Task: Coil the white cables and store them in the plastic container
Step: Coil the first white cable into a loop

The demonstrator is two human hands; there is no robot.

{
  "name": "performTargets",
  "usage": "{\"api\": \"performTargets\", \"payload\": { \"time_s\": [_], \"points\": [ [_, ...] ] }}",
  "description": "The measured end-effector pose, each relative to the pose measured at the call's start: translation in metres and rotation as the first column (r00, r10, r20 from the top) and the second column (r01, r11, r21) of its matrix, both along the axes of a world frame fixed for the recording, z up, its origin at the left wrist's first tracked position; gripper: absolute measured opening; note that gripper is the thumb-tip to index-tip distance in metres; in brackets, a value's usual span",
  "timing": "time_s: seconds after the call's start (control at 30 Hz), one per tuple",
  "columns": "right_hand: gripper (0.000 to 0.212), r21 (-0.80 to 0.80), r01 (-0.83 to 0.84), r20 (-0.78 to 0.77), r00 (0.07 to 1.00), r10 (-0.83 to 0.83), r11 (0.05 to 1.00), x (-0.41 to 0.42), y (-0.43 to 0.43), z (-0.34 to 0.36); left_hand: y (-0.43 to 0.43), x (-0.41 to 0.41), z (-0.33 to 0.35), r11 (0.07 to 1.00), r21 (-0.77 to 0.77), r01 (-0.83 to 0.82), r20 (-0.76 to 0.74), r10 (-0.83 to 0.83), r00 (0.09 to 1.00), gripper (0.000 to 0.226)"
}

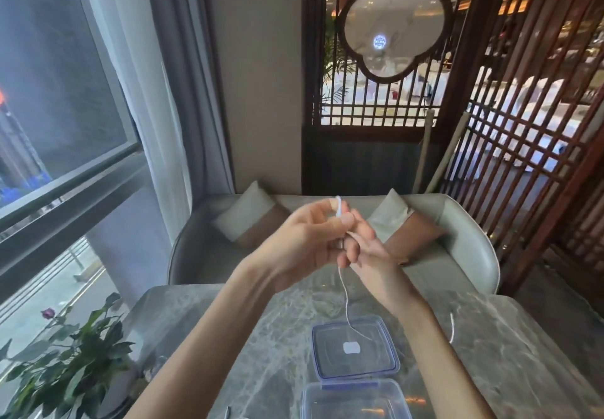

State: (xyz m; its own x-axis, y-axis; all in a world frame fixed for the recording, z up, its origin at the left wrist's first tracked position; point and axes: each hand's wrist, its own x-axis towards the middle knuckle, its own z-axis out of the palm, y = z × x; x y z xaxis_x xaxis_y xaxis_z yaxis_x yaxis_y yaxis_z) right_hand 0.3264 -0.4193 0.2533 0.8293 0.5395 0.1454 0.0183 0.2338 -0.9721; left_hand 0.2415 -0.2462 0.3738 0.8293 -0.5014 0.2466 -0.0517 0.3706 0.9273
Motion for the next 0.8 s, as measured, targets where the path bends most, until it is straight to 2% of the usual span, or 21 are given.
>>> {"api": "performTargets", "payload": {
  "time_s": [0.03, 0.07, 0.1, 0.17, 0.2, 0.27, 0.33, 0.37, 0.43, 0.5, 0.57, 0.63, 0.7, 0.73, 0.8],
  "points": [
    [0.063, 0.137, -0.007, -0.047, 0.999, 0.014, 0.991, -0.007, 0.004, 0.025, -0.006, 0.002, -0.002, 0.999, 0.038, 0.034, -0.033, -0.033, 0.999, 0.018],
    [0.048, 0.171, 0.020, -0.057, 0.998, -0.010, 0.985, -0.016, 0.009, 0.046, -0.012, 0.003, -0.005, 0.997, 0.041, 0.068, -0.063, -0.065, 0.996, 0.020],
    [0.036, 0.112, 0.083, -0.018, 0.997, -0.081, 0.990, -0.024, 0.015, 0.062, -0.016, 0.004, -0.006, 0.995, 0.003, 0.097, -0.088, -0.097, 0.991, 0.022],
    [0.021, -0.102, 0.231, 0.138, 0.967, -0.216, 0.968, -0.041, 0.023, 0.074, -0.019, 0.007, -0.008, 0.983, -0.118, 0.138, -0.113, -0.152, 0.982, 0.026],
    [0.013, -0.171, 0.254, 0.191, 0.956, -0.221, 0.952, -0.050, 0.027, 0.074, -0.017, 0.009, -0.007, 0.978, -0.153, 0.145, -0.114, -0.163, 0.980, 0.029],
    [0.043, -0.275, 0.234, 0.260, 0.952, -0.162, 0.933, -0.065, 0.032, 0.061, -0.012, 0.016, -0.005, 0.978, -0.181, 0.101, -0.106, -0.121, 0.987, 0.031],
    [0.043, -0.315, 0.188, 0.228, 0.966, -0.118, 0.930, -0.076, 0.032, 0.049, -0.007, 0.025, -0.005, 0.984, -0.177, -0.031, -0.073, 0.018, 0.997, 0.028],
    [0.038, -0.360, 0.161, 0.217, 0.972, -0.085, 0.919, -0.080, 0.029, 0.044, -0.004, 0.029, -0.005, 0.985, -0.114, -0.131, -0.027, 0.129, 0.991, 0.027],
    [0.033, -0.520, 0.167, 0.286, 0.958, -0.014, 0.837, -0.091, 0.020, 0.041, 0.000, 0.035, -0.008, 0.936, 0.101, -0.337, 0.148, 0.321, 0.936, 0.030],
    [0.027, -0.623, 0.269, 0.472, 0.878, 0.079, 0.735, -0.101, 0.008, 0.050, 0.003, 0.039, -0.014, 0.847, 0.287, -0.448, 0.327, 0.353, 0.877, 0.027],
    [0.021, -0.566, 0.461, 0.687, 0.722, 0.082, 0.684, -0.107, -0.004, 0.073, 0.008, 0.033, -0.020, 0.812, 0.385, -0.439, 0.368, 0.301, 0.880, 0.016],
    [0.021, -0.384, 0.662, 0.851, 0.524, -0.032, 0.643, -0.103, -0.017, 0.102, 0.009, 0.019, -0.025, 0.832, 0.396, -0.390, 0.385, 0.235, 0.893, 0.017],
    [0.023, -0.200, 0.738, 0.929, 0.351, -0.114, 0.645, -0.094, -0.025, 0.130, -0.002, 0.007, -0.028, 0.864, 0.357, -0.355, 0.412, 0.196, 0.890, 0.023],
    [0.020, -0.133, 0.732, 0.936, 0.315, -0.159, 0.668, -0.087, -0.026, 0.140, -0.013, 0.001, -0.026, 0.875, 0.333, -0.351, 0.397, 0.207, 0.894, 0.033],
    [0.012, -0.052, 0.684, 0.910, 0.333, -0.249, 0.727, -0.071, -0.025, 0.154, -0.032, -0.013, -0.017, 0.922, 0.263, -0.283, 0.239, 0.222, 0.945, 0.068]
  ]
}}
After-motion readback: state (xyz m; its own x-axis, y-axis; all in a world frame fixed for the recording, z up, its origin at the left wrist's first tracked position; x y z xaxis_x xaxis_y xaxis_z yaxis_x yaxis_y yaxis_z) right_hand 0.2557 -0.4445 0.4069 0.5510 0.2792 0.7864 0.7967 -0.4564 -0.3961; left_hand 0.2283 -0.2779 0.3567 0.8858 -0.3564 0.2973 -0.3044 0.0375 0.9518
